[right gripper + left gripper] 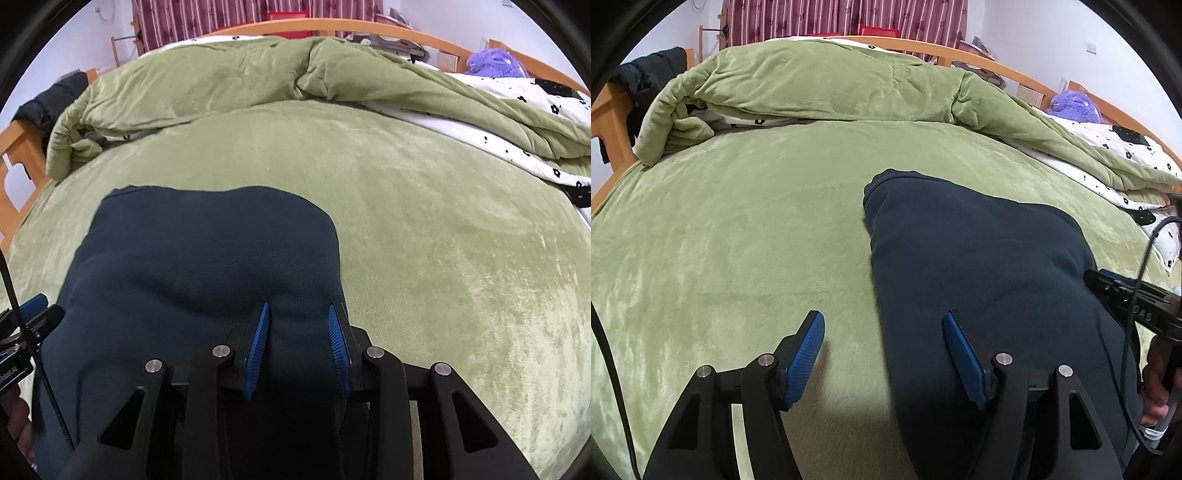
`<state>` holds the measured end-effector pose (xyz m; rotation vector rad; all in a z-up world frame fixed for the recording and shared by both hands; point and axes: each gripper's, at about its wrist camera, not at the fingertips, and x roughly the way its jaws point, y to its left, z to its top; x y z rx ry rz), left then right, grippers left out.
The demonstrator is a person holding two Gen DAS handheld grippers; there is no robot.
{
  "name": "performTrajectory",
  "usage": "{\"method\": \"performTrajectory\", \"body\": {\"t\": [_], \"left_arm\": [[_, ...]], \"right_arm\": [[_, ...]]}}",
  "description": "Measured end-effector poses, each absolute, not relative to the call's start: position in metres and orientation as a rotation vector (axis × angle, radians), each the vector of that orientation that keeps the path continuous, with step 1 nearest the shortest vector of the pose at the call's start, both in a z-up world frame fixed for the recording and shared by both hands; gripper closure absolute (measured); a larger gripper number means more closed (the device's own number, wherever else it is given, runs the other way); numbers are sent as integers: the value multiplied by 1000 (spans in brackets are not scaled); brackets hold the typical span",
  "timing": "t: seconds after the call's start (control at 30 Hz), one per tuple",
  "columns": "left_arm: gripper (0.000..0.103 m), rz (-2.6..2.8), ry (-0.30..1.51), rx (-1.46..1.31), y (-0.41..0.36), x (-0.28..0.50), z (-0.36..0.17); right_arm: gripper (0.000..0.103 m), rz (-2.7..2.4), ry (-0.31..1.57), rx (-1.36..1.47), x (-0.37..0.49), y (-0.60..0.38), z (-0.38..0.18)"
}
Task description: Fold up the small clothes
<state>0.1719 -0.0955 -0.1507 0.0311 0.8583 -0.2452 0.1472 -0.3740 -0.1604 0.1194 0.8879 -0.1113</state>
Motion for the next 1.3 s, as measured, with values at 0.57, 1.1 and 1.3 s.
{"method": "performTrajectory", "body": {"t": [0.57, 1.1, 1.3], "left_arm": [[39, -307, 891, 19, -81, 103, -145], [31, -294, 813, 15, -71, 28, -67], [24, -249, 764, 54, -74, -8, -32]], "right_arm": [[70, -183, 922, 51, 48, -380, -160], [39, -215, 775, 129, -35, -375, -66], [39, -206, 743, 131, -72, -367, -30]]}}
